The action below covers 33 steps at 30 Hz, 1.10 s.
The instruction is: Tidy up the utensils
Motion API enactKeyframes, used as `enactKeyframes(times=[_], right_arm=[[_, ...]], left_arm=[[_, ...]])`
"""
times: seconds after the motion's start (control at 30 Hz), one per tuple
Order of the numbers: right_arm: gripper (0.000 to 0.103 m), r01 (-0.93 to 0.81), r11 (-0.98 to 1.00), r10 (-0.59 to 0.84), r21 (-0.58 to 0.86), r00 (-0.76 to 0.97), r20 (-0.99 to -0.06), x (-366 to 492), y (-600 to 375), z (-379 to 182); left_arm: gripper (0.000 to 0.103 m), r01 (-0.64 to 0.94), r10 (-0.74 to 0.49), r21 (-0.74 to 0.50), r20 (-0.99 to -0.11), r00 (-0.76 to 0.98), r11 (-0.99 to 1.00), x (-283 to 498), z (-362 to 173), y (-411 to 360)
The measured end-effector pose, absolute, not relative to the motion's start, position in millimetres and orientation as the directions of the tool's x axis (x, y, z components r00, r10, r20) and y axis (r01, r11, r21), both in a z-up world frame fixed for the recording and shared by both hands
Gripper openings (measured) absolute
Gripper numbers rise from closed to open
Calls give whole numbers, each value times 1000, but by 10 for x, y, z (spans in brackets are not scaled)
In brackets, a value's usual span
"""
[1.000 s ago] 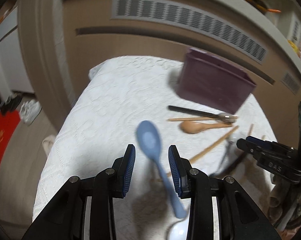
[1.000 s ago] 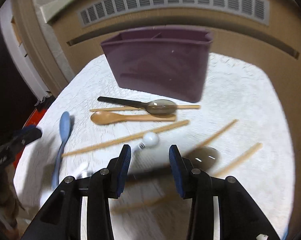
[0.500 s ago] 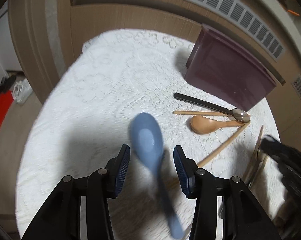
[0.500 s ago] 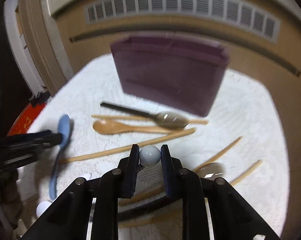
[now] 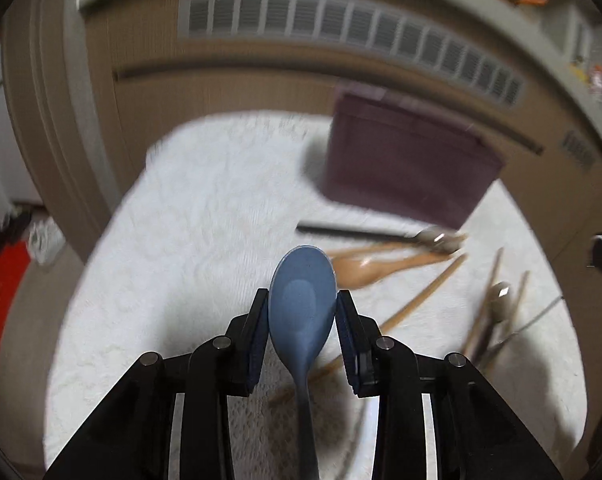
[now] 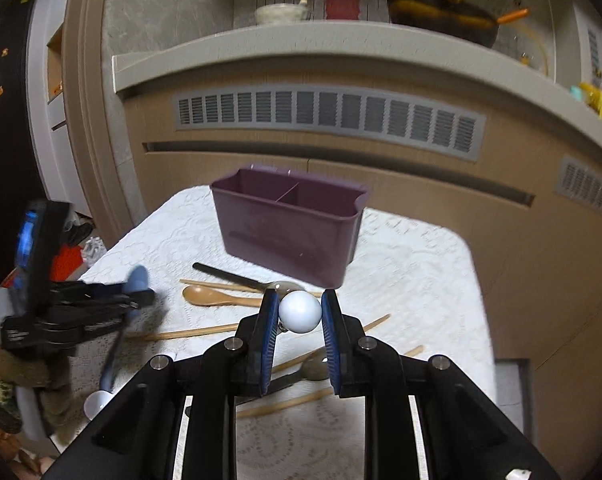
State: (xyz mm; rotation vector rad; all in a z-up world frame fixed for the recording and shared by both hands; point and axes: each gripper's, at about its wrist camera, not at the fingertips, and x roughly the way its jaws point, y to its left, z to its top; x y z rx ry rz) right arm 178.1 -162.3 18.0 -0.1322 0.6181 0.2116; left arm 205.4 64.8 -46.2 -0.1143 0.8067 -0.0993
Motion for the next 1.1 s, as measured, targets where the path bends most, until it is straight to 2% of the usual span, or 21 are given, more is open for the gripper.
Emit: enactKeyframes(times=[0.13, 0.2, 0.23, 0.33, 0.43, 0.53, 0.63, 0.77, 0.8, 0.87, 0.93, 1.0, 1.1], right_arm=[[20, -221, 973, 148, -70, 824, -547, 1759, -1656, 336], [20, -212, 973, 139, -90, 851, -506, 1764, -1665, 531], [20, -206, 973, 131, -104, 864, -485, 1775, -1665, 635], [20, -183, 971, 109, -154, 913, -394, 1838, -1660, 1083], [20, -142, 971, 78, -192, 949, -307, 1982, -1670, 1499], [20, -110, 968, 46, -225, 961, -273, 2164, -1651, 1717], [20, -93, 966, 24, -242, 962, -272, 2353, -1648, 1795], [20, -95, 968, 23, -232, 955, -295, 2439, -1722, 1716], [20, -104, 969, 30, -225, 951, -309, 2428, -1741, 1659], [20, -125, 969, 43, -214, 936, -350, 2401, -1765, 1513], [20, -146, 969, 56, -198, 915, -400, 2386, -1779, 1330], [20, -157, 970, 63, -187, 900, -431, 2355, -1791, 1183], [20, -177, 973, 84, -148, 869, -487, 2306, -1829, 940]], left_arm=[[31, 108, -176, -147, -607, 775, 983, 1876, 49, 582], [19, 146, -198, -138, -551, 810, 980, 1877, 340, 533], [16, 171, -214, -131, -508, 834, 977, 1894, 564, 509], [16, 234, -268, -132, -414, 870, 963, 2034, 1103, 486], [13, 249, -273, -112, -331, 904, 962, 2143, 1497, 466], [12, 262, -278, -95, -283, 918, 961, 2315, 1742, 457], [12, 245, -256, -76, -288, 923, 967, 2497, 1811, 465], [15, 291, -304, -93, -383, 872, 952, 2676, 1567, 541], [17, 312, -316, -80, -418, 852, 947, 2706, 1412, 539], [30, 354, -340, -67, -488, 804, 933, 2761, 1085, 511], [37, 389, -354, -69, -578, 735, 919, 2816, 687, 503], [38, 378, -333, -80, -664, 669, 922, 2851, 245, 563], [44, 313, -282, -95, -723, 631, 945, 2802, -243, 714]])
